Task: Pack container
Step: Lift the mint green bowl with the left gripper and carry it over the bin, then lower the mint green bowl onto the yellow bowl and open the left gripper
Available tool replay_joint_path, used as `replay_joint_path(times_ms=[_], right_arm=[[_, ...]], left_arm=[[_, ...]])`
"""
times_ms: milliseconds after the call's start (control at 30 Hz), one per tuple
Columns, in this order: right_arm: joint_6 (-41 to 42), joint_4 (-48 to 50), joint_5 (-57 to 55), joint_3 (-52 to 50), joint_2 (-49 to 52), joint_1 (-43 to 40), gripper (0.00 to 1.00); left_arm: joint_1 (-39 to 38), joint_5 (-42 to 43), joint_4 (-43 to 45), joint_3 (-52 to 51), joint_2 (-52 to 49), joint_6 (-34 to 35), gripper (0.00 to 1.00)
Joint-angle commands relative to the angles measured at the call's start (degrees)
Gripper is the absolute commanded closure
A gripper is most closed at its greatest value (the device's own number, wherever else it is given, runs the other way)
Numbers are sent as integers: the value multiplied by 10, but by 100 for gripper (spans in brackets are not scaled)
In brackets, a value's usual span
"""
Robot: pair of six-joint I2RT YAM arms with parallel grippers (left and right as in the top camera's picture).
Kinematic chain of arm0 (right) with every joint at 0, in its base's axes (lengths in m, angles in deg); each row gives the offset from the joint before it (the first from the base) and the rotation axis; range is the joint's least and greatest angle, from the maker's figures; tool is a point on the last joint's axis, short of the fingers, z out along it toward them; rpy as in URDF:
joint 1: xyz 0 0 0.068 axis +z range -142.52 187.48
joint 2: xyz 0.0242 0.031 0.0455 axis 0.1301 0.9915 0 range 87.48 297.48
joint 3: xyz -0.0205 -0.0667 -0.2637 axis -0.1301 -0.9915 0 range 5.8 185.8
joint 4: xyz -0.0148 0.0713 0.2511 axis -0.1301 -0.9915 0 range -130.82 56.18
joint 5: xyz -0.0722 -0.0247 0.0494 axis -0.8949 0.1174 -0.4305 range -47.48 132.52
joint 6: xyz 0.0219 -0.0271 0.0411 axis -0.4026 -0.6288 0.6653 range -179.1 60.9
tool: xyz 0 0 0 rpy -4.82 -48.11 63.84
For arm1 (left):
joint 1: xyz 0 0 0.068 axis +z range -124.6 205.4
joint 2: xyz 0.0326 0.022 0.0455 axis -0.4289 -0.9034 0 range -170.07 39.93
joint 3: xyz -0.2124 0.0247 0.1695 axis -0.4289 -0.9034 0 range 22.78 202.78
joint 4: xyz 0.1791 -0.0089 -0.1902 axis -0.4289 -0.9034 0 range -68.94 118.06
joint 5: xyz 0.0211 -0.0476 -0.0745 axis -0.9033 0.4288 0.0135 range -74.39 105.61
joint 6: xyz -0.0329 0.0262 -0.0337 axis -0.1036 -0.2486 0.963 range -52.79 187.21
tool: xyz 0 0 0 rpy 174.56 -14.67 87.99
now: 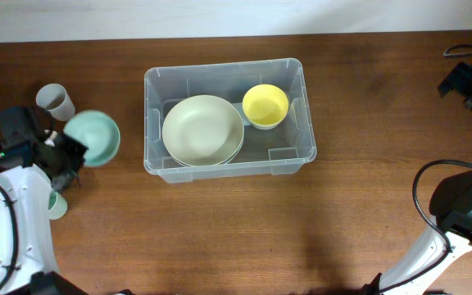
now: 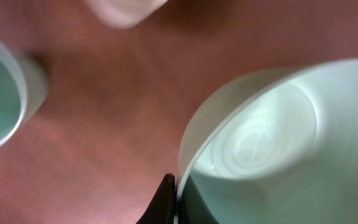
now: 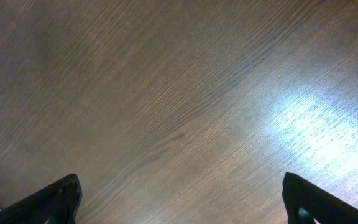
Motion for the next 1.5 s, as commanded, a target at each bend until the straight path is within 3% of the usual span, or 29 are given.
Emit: replay_joint_path(times_ms=[0, 200, 400, 567, 867, 1467], right_arm=[[0, 0, -7, -2, 2, -4, 1], [0, 0, -7, -2, 2, -4, 1], [0, 0, -7, -2, 2, -4, 1], [0, 0, -7, -2, 2, -4, 1], [0, 0, -7, -2, 2, -4, 1], [0, 0, -7, -2, 2, -4, 1]], left_arm=[[-26, 21, 8, 71, 32, -17, 99], [-166, 16, 97, 171, 32, -17, 99], [-362, -76, 244, 176, 4, -21, 99], [-456, -88, 331, 176, -69, -86, 99], [-496, -98, 369, 184, -187, -129, 99], [-505, -104, 363, 184, -280, -144, 99]])
